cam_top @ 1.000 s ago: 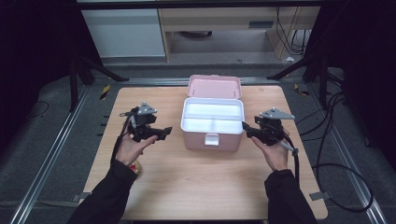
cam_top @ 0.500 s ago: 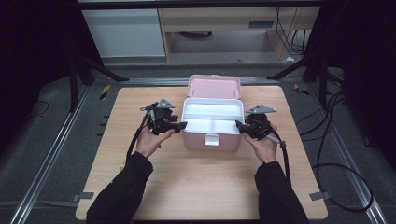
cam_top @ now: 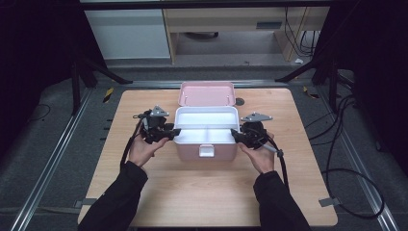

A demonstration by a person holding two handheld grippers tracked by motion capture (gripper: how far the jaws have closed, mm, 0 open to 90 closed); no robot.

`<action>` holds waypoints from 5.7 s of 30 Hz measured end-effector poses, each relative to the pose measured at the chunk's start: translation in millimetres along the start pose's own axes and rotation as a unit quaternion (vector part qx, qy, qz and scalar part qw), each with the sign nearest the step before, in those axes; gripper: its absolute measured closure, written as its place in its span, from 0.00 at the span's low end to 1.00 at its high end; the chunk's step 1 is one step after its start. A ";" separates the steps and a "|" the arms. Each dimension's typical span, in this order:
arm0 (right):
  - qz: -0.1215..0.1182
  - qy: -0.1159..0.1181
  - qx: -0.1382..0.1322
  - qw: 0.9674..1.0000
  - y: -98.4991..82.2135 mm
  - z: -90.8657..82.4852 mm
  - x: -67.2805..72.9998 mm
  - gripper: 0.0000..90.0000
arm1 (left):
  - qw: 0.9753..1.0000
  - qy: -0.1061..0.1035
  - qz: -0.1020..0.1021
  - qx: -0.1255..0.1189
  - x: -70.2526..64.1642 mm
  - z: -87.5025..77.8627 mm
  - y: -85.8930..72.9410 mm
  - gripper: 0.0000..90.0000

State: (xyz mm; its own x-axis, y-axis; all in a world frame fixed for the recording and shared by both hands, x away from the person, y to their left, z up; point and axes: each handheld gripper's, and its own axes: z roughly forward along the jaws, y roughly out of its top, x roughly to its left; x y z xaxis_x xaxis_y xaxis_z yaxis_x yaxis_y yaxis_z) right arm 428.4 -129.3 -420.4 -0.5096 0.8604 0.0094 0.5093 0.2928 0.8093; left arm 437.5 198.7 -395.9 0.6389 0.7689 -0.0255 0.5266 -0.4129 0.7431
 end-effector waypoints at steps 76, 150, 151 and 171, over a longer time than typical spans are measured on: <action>-0.322 0.210 0.172 0.907 75.4 37.6 -17.2 0.88 | 0.946 -0.132 0.258 0.145 24.4 25.6 59.2 0.74; -0.425 0.256 0.185 0.849 77.0 -72.8 52.4 0.99 | 0.897 -0.161 0.363 0.191 -57.7 -79.4 45.6 0.98; -0.425 0.256 0.185 0.848 74.1 -74.4 54.3 1.00 | 0.896 -0.159 0.369 0.191 -62.1 -81.4 41.8 0.99; -0.416 0.282 0.221 0.836 -1.6 -79.8 90.5 1.00 | 0.890 -0.204 0.349 0.211 -94.8 -73.4 -33.1 0.99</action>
State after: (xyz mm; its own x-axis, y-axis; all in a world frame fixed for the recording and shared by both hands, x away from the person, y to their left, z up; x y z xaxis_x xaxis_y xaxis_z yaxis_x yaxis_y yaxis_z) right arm 326.2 -85.2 -373.9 -0.9972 -0.0142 -0.0730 -0.0409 0.9244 0.3792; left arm 318.3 175.3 -369.0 0.9981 0.0487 0.0390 0.0316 -0.9334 0.3575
